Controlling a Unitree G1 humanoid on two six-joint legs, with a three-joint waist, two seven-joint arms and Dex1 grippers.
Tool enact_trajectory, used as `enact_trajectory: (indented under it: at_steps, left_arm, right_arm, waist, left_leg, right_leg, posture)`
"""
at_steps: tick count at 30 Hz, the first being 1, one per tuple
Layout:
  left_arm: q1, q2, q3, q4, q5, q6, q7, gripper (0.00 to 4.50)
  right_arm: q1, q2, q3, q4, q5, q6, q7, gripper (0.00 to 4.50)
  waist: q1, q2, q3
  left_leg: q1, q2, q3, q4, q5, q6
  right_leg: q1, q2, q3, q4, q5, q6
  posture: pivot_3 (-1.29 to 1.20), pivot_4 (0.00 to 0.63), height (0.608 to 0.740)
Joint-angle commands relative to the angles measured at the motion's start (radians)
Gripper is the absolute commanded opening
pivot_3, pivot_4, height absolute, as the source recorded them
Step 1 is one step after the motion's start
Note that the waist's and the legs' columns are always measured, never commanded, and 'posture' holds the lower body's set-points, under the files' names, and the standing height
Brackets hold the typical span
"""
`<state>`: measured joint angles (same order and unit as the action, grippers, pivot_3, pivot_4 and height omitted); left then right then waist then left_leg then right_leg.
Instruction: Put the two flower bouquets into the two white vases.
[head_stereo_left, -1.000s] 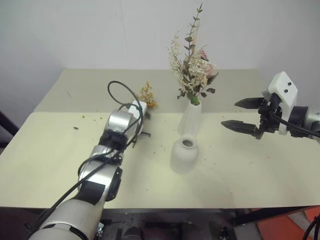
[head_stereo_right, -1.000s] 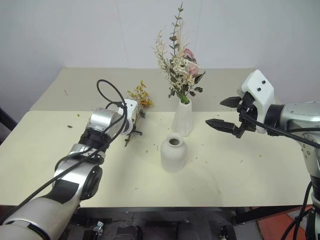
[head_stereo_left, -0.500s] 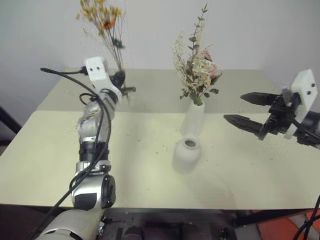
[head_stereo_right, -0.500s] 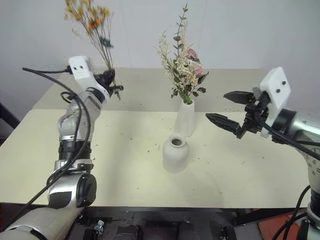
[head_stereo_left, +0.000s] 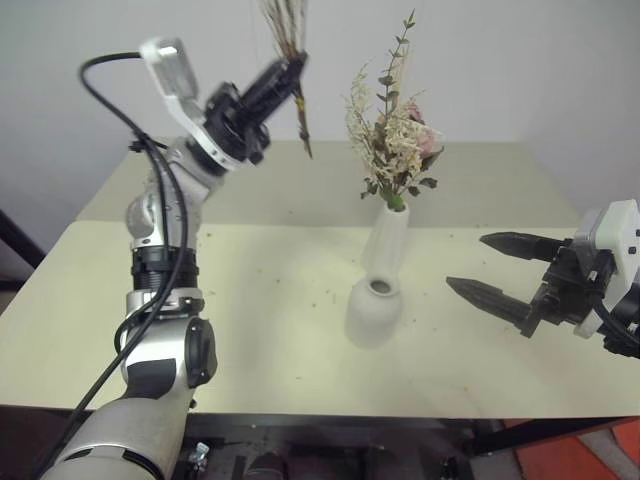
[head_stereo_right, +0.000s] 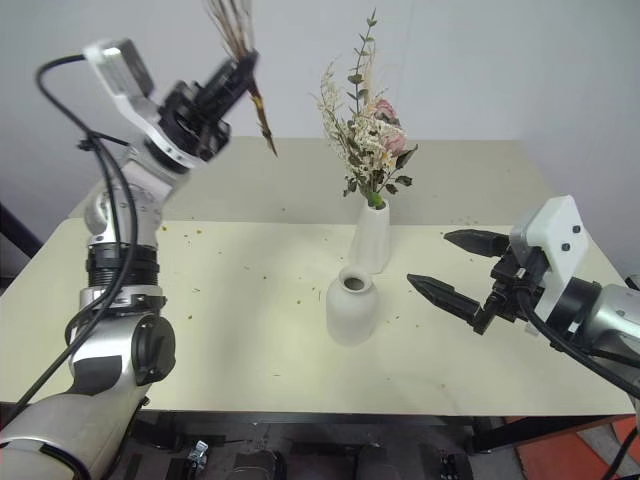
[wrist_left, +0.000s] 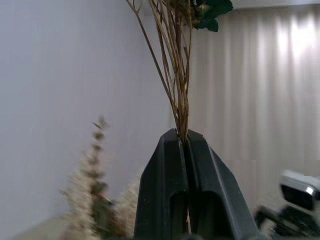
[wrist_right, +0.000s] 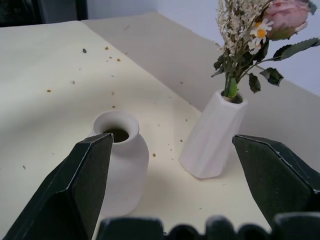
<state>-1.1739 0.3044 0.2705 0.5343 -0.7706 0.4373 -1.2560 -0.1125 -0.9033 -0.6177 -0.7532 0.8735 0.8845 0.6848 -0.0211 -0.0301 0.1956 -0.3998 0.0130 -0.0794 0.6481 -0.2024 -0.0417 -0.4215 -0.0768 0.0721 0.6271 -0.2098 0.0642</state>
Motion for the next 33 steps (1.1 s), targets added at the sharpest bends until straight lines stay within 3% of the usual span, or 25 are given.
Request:
enact_trajectory:
  at_steps: [1, 5, 13, 25, 33]
  left_arm:
    - [-0.035, -0.029, -0.031, 0.055, 0.004, -0.016, -0.108, 0.03]
    - [-0.042, -0.074, -0.046, 0.115, 0.018, -0.013, -0.139, 0.03]
    - [0.038, -0.147, -0.109, 0.035, 0.044, -0.020, -0.210, 0.03]
    - [0.140, -0.207, -0.160, -0.010, 0.036, -0.005, -0.259, 0.03]
    - [0.163, -0.234, -0.197, 0.050, 0.106, -0.100, -0.309, 0.03]
  right_arm:
    - [0.050, -0.011, -0.072, -0.050, 0.028, 0.001, -0.027, 4.50]
    - [0.114, -0.010, -0.105, -0.075, 0.042, -0.004, -0.044, 4.50]
    - [0.170, -0.016, -0.111, -0.089, 0.044, -0.015, -0.097, 4.50]
    - [0.157, -0.014, -0.084, -0.079, 0.049, -0.036, -0.136, 4.50]
    - [0.155, -0.015, -0.092, -0.082, 0.047, -0.042, -0.146, 4.50]
  waist:
    - [0.001, 0.000, 0.000]
    - [0.000, 0.000, 0.000]
    - [-0.002, 0.000, 0.000]
    - [0.003, 0.000, 0.000]
    - [0.003, 0.000, 0.000]
  left_leg:
    - [0.000, 0.000, 0.000, 0.000, 0.000, 0.000]
    - [-0.001, 0.000, 0.000, 0.000, 0.000, 0.000]
    - [0.000, 0.000, 0.000, 0.000, 0.000, 0.000]
    - [0.000, 0.000, 0.000, 0.000, 0.000, 0.000]
    - [0.000, 0.000, 0.000, 0.000, 0.000, 0.000]
  right_leg:
    - [0.000, 0.000, 0.000, 0.000, 0.000, 0.000]
    - [0.000, 0.000, 0.000, 0.000, 0.000, 0.000]
    - [0.000, 0.000, 0.000, 0.000, 0.000, 0.000]
    - [0.000, 0.000, 0.000, -0.001, 0.000, 0.000]
    - [0.000, 0.000, 0.000, -0.001, 0.000, 0.000]
  posture:
    - [0.00, 0.150, 0.740]
    - [0.00, 0.150, 0.740]
    - [0.00, 0.150, 0.740]
    - [0.00, 0.150, 0.740]
    - [0.00, 0.150, 0.740]
